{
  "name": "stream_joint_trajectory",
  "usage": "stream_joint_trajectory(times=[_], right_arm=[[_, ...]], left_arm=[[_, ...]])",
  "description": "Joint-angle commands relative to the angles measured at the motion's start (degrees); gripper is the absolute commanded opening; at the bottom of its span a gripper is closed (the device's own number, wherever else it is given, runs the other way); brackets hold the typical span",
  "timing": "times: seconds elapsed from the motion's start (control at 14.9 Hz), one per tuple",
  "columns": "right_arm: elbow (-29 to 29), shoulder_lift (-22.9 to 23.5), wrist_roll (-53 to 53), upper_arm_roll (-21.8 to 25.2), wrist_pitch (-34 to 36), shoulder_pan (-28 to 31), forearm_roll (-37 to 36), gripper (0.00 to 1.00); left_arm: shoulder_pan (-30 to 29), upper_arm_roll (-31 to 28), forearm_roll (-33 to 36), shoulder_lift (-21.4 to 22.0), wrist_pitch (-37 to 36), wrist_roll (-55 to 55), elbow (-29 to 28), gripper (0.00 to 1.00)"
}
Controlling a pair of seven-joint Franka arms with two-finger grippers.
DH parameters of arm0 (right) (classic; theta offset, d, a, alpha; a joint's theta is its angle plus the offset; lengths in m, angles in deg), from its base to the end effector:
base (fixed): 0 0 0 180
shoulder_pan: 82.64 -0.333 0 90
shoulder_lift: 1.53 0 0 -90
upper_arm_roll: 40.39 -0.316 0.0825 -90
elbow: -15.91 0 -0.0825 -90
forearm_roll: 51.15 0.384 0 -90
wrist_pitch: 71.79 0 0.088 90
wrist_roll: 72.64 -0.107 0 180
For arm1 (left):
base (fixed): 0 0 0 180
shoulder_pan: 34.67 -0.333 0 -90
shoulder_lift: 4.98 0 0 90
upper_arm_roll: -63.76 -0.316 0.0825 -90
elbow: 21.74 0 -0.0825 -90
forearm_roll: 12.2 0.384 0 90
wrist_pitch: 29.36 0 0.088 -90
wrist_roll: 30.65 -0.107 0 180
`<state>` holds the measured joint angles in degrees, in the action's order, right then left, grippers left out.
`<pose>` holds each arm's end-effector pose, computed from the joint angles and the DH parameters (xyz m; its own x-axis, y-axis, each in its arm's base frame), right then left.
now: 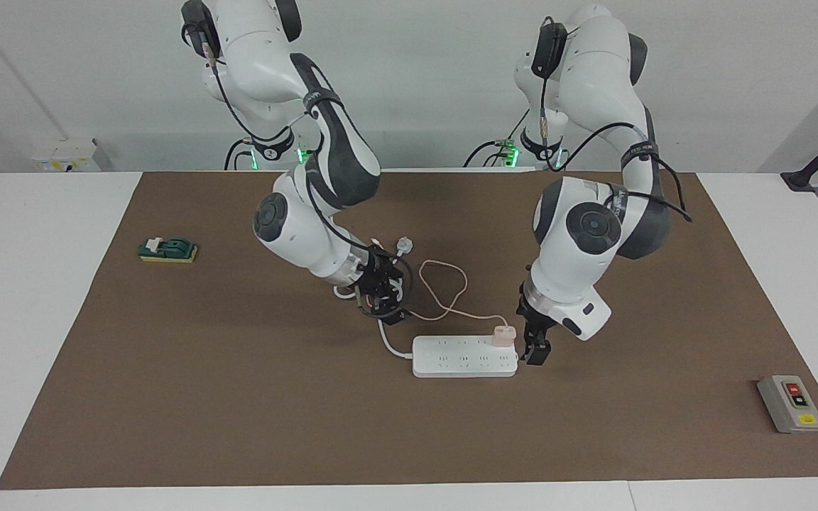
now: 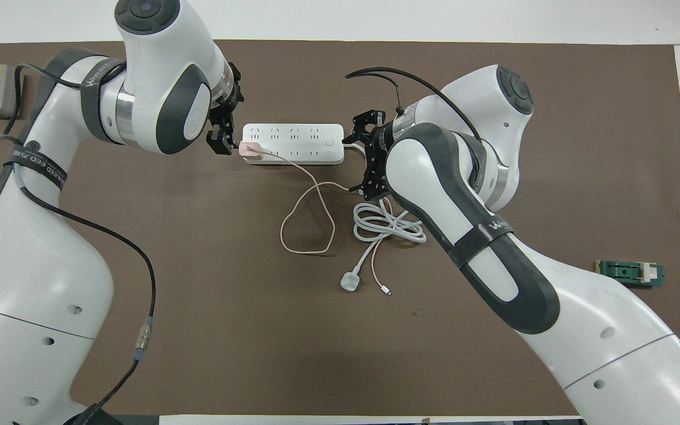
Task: Unplug charger and place it aside
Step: 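Move the left gripper to the pink plug while the right gripper reaches the strip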
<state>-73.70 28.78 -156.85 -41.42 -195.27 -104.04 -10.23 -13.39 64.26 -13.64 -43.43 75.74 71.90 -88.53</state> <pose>0.6414 0.2916 0.3517 0.0832 -0.8122 -0.5775 -0.9948 -0.1016 -0.0003 0.6880 -0.2752 0.4007 0.1519 0.9880 -0.0284 0.9883 -0.1522 -0.0089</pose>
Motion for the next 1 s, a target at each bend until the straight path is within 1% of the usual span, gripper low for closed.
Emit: stream_joint_trajectory(times=[0.0,0.07,0.13,0.2,0.33,0.4,0.54,0.8,0.94], right_arm=[[3.56,4.40,-1.22,0.07,-2.29,-0.13,4.17,1.00],[4.52,5.54,-0.87,0.07,-2.55,-0.13,4.17,1.00],[6.79,7.38,-0.87,-0.02,-1.59,0.30,4.70,1.00],[10.47,10.27,-0.87,-0.11,-0.45,0.83,5.40,1.00],[16.37,15.11,-0.96,-0.11,1.66,0.84,9.60,1.00],[17.96,16.09,-0.78,-0.11,1.75,0.92,10.67,1.00],[19.12,16.71,3.50,-0.20,2.02,1.10,11.99,1.00],[20.26,19.43,8.70,-0.81,2.28,1.80,18.83,1.00],[20.62,20.23,12.04,-2.04,4.20,3.47,22.79,1.00]], left_arm=[[1.82,-1.65,0.47,-0.93,-1.65,3.53,2.37,1.00],[2.00,-1.65,0.47,-0.58,-2.09,4.58,1.49,1.00],[2.00,-1.65,0.47,-0.40,-2.18,5.81,1.14,1.00],[2.00,-1.65,0.56,-0.32,-2.09,6.95,1.05,1.00],[2.53,-1.65,0.91,-0.14,-0.87,8.80,-0.35,1.00],[2.62,-1.65,1.00,0.64,0.27,9.16,-2.01,1.00],[2.88,-1.65,2.57,1.53,2.29,10.21,-4.75,1.00],[3.06,-1.65,2.93,3.55,3.53,11.97,-9.05,1.00],[3.41,-1.65,2.93,4.08,3.62,11.97,-10.46,1.00]])
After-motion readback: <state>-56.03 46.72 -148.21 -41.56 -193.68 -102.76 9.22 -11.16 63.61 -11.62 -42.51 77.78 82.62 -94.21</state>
